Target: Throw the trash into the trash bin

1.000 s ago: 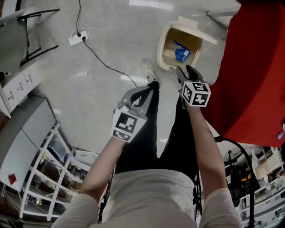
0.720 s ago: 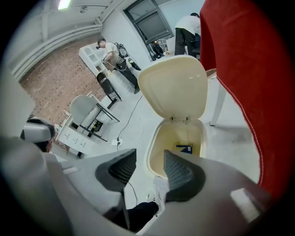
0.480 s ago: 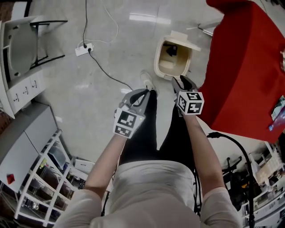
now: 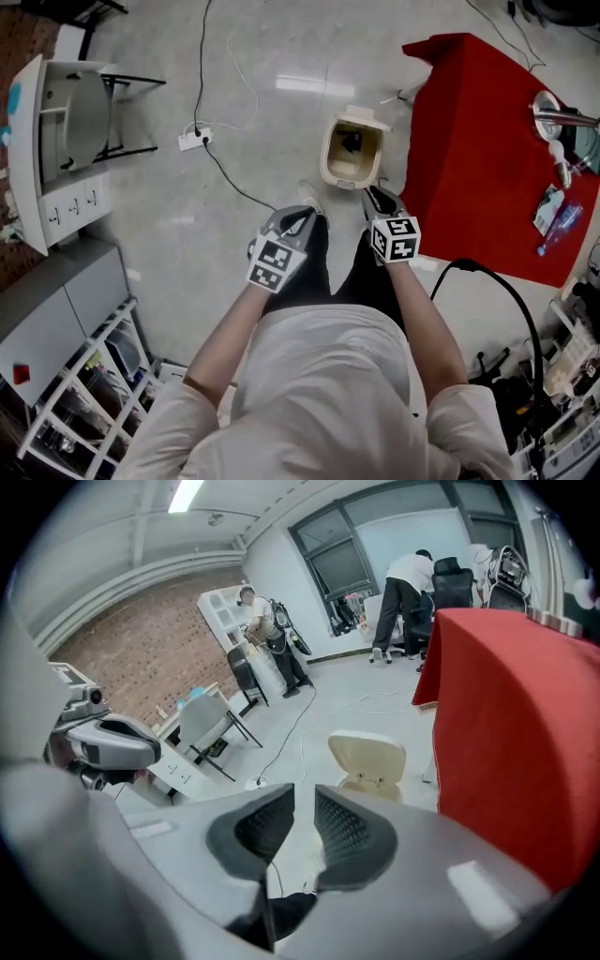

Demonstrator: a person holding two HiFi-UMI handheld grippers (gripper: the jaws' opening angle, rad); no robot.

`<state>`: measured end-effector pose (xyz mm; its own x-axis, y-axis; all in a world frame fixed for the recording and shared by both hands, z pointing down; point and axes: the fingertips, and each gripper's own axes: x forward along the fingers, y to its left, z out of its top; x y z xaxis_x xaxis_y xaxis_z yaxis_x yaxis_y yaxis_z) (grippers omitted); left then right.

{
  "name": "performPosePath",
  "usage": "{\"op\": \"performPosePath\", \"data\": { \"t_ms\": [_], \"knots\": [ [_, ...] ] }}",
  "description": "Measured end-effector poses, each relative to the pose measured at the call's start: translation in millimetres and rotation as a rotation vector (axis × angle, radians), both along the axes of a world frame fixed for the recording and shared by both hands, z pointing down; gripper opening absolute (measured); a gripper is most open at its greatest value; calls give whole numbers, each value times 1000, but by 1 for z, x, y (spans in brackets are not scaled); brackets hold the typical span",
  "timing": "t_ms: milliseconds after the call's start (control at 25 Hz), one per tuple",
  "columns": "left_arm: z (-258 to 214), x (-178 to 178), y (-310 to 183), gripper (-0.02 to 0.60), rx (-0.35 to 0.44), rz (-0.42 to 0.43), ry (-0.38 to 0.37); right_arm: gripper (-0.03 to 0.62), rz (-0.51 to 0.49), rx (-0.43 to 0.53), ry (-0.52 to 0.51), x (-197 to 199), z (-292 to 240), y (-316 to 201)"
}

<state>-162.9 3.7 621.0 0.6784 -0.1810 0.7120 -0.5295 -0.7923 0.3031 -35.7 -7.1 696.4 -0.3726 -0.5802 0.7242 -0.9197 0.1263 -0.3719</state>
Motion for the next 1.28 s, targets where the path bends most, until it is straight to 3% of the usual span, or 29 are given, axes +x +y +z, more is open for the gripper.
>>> {"op": "performPosePath", "data": {
  "t_ms": [440,880,1280],
  "knots": [
    [-79,20,17,5,91,115,25,2,-63,98,-1,3,-104,33],
    [-128,16,7,3,96,40,111,2,-129,166,-35,-5,-172,41],
    [-148,26,4,5,164,108,150,2,-123,188,-24,-13,-193,39]
  ]
}}
